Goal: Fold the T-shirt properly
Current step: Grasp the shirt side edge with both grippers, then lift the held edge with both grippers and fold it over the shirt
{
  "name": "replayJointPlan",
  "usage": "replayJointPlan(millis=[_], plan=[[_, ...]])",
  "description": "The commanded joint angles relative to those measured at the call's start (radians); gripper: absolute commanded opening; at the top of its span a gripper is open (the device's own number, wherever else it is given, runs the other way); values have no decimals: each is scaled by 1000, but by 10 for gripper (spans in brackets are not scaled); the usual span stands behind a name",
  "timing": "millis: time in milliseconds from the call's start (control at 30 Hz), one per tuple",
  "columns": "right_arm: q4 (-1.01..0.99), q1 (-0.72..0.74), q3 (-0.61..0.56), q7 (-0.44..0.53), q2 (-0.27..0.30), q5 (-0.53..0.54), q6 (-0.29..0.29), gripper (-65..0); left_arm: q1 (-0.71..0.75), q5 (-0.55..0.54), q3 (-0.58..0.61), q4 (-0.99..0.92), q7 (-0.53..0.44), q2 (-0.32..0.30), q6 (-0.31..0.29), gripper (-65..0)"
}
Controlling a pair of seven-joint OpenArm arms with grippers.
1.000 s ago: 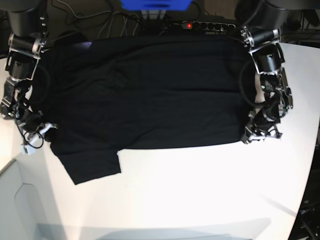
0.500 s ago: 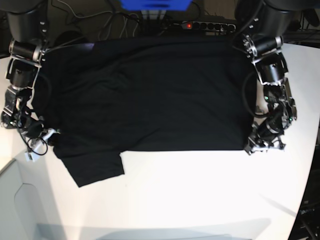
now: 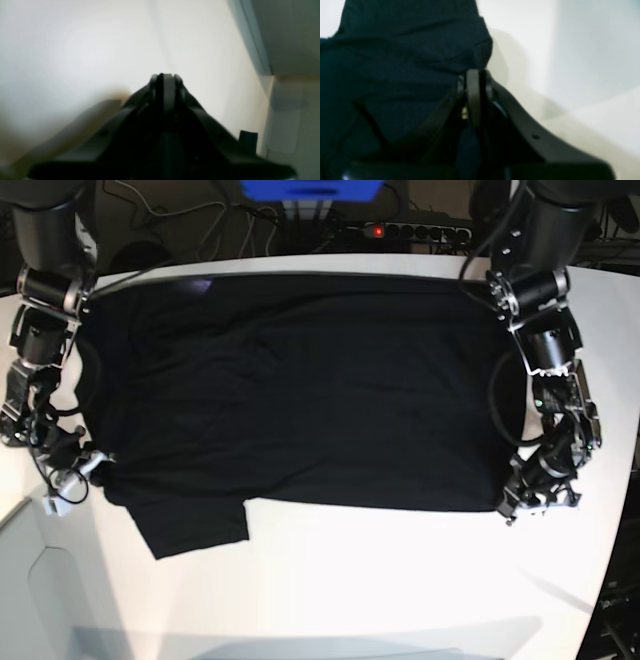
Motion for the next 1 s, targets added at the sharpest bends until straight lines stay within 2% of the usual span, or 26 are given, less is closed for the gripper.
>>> replayJointPlan(millis=[0,133,267,533,600,967], plan=[[15,25,33,20,28,11,3,-650,-14,-17,-2,19,-12,-16,-9,-648],[17,-8,79,18,65,11,3,-650,40,-17,-2,102,-12,-23,-9,-648],[123,-83,79,18,68,11,3,-650,109,-17,-2,231,-12,-22,-9,-649],[494,-307,86,18,23,11,3,-650,228,-17,-2,384,-12,-20,-11,-649],[560,-350,132,18,5,11,3,-650,268,-17,-5,426,-12,-22,-11,-649],[706,-529,257,17,-7,11,3,-650,474,-9,-10,659,-25,-17,-11,-649]])
